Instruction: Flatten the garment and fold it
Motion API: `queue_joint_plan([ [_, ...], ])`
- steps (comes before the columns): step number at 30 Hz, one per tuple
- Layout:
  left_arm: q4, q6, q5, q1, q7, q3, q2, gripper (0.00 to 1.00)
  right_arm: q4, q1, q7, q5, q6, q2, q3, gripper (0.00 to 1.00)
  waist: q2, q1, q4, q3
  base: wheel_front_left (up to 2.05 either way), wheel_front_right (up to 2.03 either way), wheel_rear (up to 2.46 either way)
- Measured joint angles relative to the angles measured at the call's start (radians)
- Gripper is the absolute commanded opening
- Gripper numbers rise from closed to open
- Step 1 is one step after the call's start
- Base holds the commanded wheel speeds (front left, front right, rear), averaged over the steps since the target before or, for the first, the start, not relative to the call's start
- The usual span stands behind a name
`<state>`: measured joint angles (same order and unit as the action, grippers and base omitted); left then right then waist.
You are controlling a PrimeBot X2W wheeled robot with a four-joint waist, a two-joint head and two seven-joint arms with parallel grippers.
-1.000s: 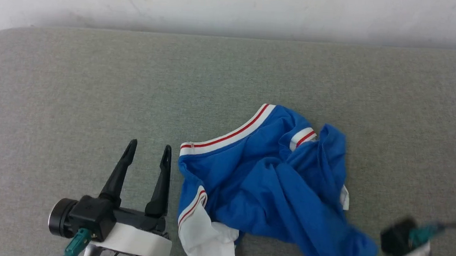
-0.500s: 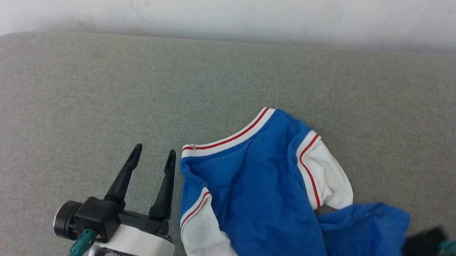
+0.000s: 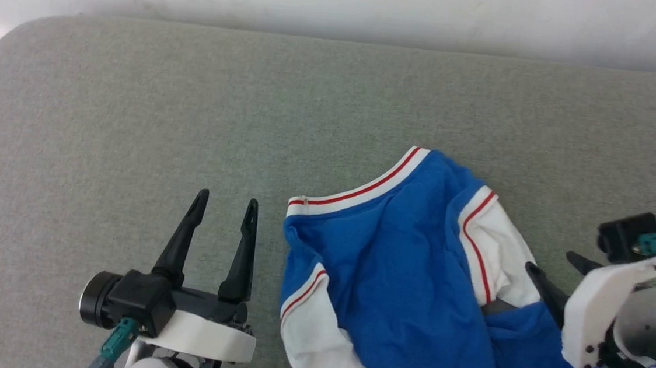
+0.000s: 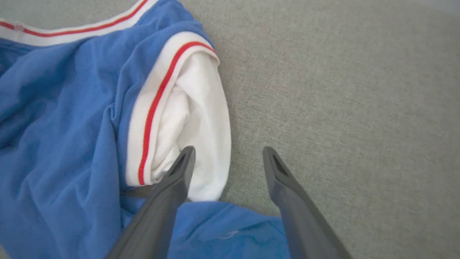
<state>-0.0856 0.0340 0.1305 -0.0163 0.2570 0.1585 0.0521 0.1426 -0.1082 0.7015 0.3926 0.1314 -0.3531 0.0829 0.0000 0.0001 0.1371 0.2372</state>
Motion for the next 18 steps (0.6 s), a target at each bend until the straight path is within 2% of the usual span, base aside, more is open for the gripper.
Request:
queue_joint_plan([
  [4,0.001,0.0,0.003,-0.016,0.0,0.005,0.0,1.0,-0.14,-0.064,-0.045,-0.047,0.0,0.002,0.051,1.0,0.0,0.0,0.035,0.023,0.0,0.0,0.0],
  [6,0.002,0.0,0.004,-0.017,0.0,0.007,0.0,1.0,-0.173,-0.074,-0.044,-0.044,0.0,0.004,0.068,1.0,0.0,0.0001,0.044,0.028,0.0,0.0,0.0],
  [7,0.003,-0.001,0.005,-0.017,0.0,0.007,0.0,1.0,-0.199,-0.078,-0.039,-0.032,0.0,0.009,0.079,0.83,0.0,0.0001,0.053,0.032,0.0,0.0,0.0],
  [8,0.003,-0.003,0.008,-0.017,0.0,0.006,0.0,1.0,-0.216,-0.083,-0.032,-0.023,0.0,0.01,0.082,0.0,0.0,0.0,0.06,0.035,0.0,0.0,0.0],
  [14,0.001,-0.018,0.01,-0.014,0.0,-0.009,0.0,1.0,-0.227,-0.121,-0.035,-0.015,0.002,-0.012,0.086,0.0,0.0,0.0,0.065,0.047,0.0,0.0,0.0],
  [18,-0.001,-0.019,0.011,-0.013,0.0,-0.008,0.0,1.0,-0.225,-0.121,-0.083,-0.064,0.002,-0.058,-0.041,0.0,0.0,0.0001,0.039,0.04,0.0,0.0,0.0],
])
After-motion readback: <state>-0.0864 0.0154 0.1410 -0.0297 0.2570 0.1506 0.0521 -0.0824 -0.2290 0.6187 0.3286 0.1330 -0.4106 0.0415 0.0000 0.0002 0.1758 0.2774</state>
